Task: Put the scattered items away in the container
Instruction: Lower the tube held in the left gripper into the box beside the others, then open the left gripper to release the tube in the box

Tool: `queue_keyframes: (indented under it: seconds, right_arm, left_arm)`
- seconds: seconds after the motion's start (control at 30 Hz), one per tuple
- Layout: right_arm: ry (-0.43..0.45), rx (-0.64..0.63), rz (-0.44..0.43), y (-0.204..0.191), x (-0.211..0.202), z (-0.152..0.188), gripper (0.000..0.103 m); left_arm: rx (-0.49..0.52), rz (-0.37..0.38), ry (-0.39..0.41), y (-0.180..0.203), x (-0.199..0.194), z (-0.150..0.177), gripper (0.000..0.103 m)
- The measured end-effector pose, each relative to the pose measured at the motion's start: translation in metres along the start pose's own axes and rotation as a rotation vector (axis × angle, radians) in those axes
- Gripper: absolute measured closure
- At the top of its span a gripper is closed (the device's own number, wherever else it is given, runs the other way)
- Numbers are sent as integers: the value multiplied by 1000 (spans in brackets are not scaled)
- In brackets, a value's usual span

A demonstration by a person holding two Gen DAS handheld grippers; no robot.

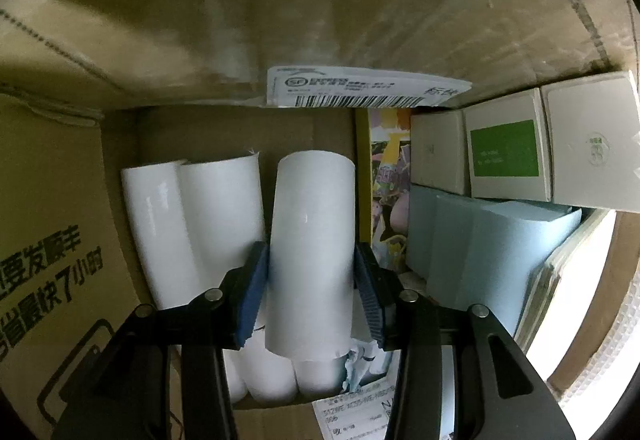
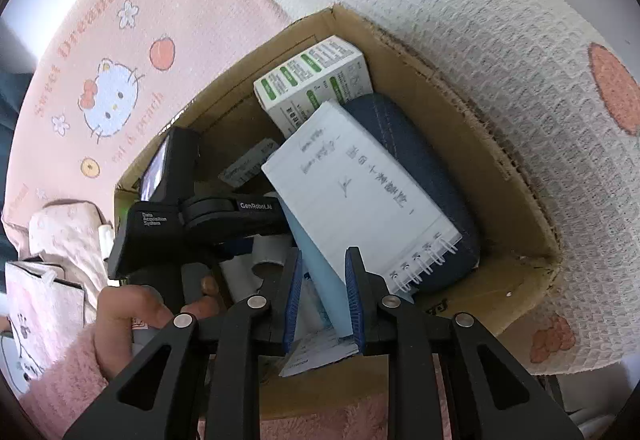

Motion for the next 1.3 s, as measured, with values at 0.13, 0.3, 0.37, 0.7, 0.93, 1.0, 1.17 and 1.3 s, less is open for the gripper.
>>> queue_keyframes:
  seconds: [0.13, 0.3, 0.37, 0.7, 0.93, 1.0, 1.17, 1.3]
  right_arm:
    - [-9, -2, -7, -2, 3, 3, 85]
    - [-14, 8, -14, -1, 4, 6, 85]
    - [-18, 6, -7, 1, 4, 8, 85]
    - [-31, 43, 0, 8, 11, 7, 84]
    - [-37, 30, -2, 1, 10, 9, 84]
    - [-38, 30, -4, -1, 9, 10, 84]
    - [-45, 36, 8, -2, 9, 12, 84]
    - [-39, 39, 0, -6, 6, 11, 84]
  left_arm:
    - [7, -8, 21, 0, -4, -1, 56]
    - [-17, -25, 87, 1, -6, -10, 56]
    - [-46, -18, 113, 0, -7, -16, 56]
    - [-28, 20, -4, 6, -2, -12, 56]
    - [18, -30, 18, 9, -9, -8, 66]
    - [29, -42, 15, 11, -11, -8, 66]
    - [54, -100, -26, 15, -19, -5, 66]
    - [69, -118, -12, 13, -38, -1, 64]
Point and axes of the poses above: each gripper's, at about its wrist camera, not at the fingertips, and x roughly the way its jaws point, y to its right, z to its underside, the point moved 10 cm from there along x, roughly the way its jaws point, and after that the axes turned 10 degrees about y, right-handed, at the moved point
